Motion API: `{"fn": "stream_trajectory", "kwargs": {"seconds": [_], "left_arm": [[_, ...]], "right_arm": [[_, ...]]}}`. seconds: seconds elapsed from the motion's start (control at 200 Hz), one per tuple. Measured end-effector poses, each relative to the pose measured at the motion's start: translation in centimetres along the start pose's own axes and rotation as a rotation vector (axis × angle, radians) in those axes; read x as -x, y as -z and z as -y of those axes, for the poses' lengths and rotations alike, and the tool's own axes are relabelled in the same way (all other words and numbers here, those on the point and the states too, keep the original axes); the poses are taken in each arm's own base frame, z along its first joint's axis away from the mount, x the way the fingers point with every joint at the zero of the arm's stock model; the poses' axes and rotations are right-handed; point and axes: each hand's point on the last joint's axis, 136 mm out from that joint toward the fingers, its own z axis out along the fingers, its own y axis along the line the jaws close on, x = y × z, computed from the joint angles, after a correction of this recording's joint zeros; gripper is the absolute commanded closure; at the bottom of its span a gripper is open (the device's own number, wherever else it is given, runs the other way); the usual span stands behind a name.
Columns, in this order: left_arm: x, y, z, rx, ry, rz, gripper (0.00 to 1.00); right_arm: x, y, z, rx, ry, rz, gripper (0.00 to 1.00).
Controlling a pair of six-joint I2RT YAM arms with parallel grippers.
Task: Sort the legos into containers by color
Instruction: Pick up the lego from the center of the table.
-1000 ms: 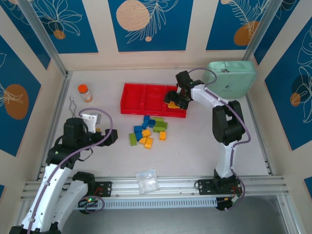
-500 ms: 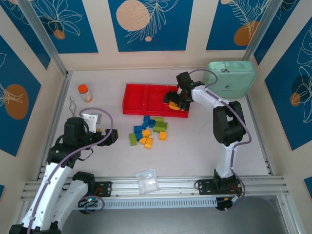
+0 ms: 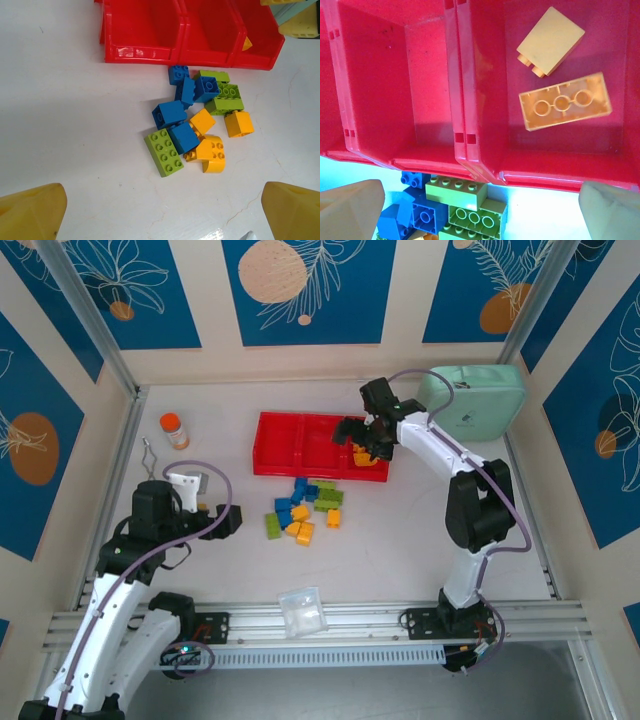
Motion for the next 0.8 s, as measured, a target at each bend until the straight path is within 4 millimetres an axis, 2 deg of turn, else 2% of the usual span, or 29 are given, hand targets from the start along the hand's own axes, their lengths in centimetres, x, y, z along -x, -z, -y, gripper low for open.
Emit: {"fn": "stream_trajectory", "kwargs": {"seconds": [0.235,0.355,0.525,0.725,0.8], "left_arm": [[0.0,0.0,0.0,0.000,0.000,0.001,0.01],[0.0,0.0,0.0,0.000,0.000,0.001,0.01],[0.0,0.0,0.0,0.000,-0.001,0.000,0.01],[-0.1,0.0,0.0,-0.002,0.000,0.001,0.01],[-0.1,0.1,0.1,-0.006,-0.003,0.006,0.01]], "right_arm": [[-0.5,0.8,-1.0,0.021,0.033,0.011,0.00],[-1.9,2.0,-1.9,0.039,0.071,0.015,0.01],[-5.5,2.4,-1.8,0.004,0.099,-0.017,0.03],[-11.6,0.4,-0.7,-0.104,0.119,-0.110,0.07],[-13.3,0.0,-0.6,-0.131,0.128,-0.133,0.08]]}}
